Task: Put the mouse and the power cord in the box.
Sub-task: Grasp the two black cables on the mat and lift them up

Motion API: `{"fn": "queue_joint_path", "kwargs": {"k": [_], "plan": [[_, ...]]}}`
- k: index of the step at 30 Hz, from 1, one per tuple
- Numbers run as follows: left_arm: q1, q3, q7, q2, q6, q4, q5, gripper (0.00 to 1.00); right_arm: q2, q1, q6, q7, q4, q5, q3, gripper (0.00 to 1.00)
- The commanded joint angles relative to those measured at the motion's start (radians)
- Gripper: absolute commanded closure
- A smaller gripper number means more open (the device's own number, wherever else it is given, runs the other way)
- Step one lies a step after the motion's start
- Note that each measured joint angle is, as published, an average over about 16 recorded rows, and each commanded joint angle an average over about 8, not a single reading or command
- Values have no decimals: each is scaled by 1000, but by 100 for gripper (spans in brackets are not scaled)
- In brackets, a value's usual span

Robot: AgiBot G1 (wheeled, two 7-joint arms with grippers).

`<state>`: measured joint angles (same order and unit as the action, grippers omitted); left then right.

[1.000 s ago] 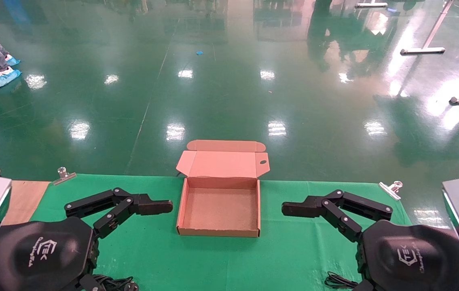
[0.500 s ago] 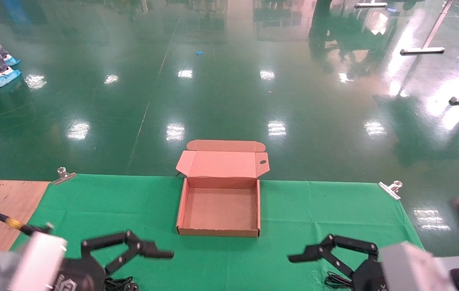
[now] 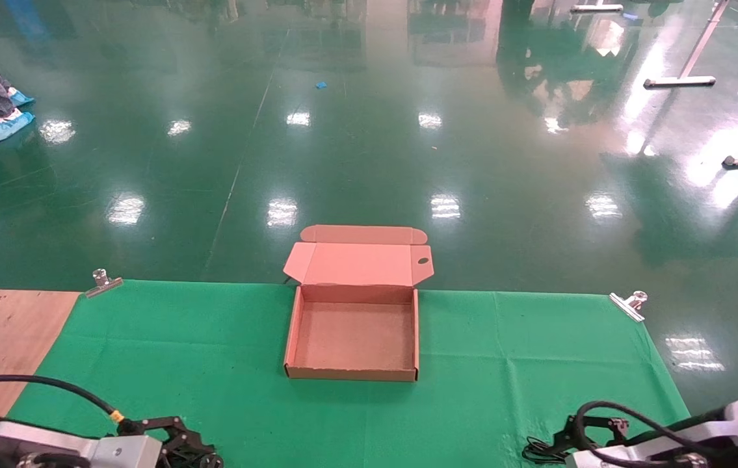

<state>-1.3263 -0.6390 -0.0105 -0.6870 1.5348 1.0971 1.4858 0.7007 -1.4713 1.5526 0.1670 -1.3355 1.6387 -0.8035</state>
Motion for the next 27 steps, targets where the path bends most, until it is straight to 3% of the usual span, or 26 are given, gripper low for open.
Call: {"fn": "queue_joint_path", "kwargs": {"k": [1, 7, 12, 27], "plan": [[-27, -31, -33, -21, -9, -33, 75, 0, 18, -25, -2, 5, 1, 71, -47, 0], [-65, -80, -136, -107, -66, -200, 193, 0, 79, -23, -48, 11, 53, 207, -117, 0], [-103, -107, -228, -183, -124, -355, 256, 0, 128, -12, -107, -35, 167, 269, -141, 0], [-224, -147, -470, -336, -244, -763, 346, 0, 303, -36, -257, -306, 646, 274, -150, 0]]}}
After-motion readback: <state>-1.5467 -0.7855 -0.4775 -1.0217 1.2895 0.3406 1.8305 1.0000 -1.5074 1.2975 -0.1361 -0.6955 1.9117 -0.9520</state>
